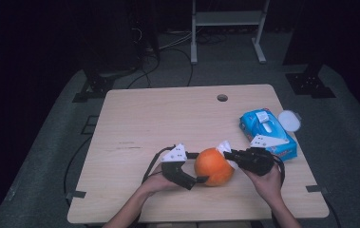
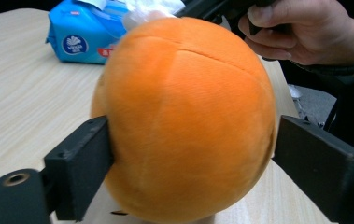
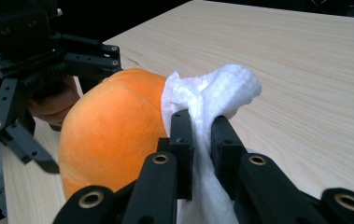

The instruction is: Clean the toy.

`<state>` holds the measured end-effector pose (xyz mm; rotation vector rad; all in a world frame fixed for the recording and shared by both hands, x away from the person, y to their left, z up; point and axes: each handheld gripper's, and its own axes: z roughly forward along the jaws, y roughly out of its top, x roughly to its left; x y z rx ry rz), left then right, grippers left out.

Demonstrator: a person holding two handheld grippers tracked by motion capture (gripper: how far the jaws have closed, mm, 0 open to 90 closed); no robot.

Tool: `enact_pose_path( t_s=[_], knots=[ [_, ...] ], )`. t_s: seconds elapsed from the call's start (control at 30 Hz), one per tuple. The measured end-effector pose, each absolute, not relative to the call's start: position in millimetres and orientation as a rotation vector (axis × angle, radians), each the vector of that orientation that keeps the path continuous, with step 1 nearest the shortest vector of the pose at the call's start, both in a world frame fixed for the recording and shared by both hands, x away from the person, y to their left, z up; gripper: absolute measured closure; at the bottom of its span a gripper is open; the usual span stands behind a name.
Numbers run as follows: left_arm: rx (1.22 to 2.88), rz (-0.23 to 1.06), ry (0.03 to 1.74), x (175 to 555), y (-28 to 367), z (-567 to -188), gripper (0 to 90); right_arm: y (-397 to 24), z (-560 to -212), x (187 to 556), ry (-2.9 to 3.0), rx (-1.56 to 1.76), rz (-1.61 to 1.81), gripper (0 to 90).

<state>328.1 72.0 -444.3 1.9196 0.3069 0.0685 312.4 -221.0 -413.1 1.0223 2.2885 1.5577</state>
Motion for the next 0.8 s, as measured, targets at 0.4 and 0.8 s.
enact_pose_path(
  t_s=[0.4,0.8],
  knots=[
    [1.961,0.146,0.306,321,63,-436,24.0,-217,-406,307,2.275,0.979,1.578,81.4],
    [2.054,0.129,0.363,321,73,-418,28.0,-209,-412,309,2.313,0.982,1.602,81.8]
  ],
)
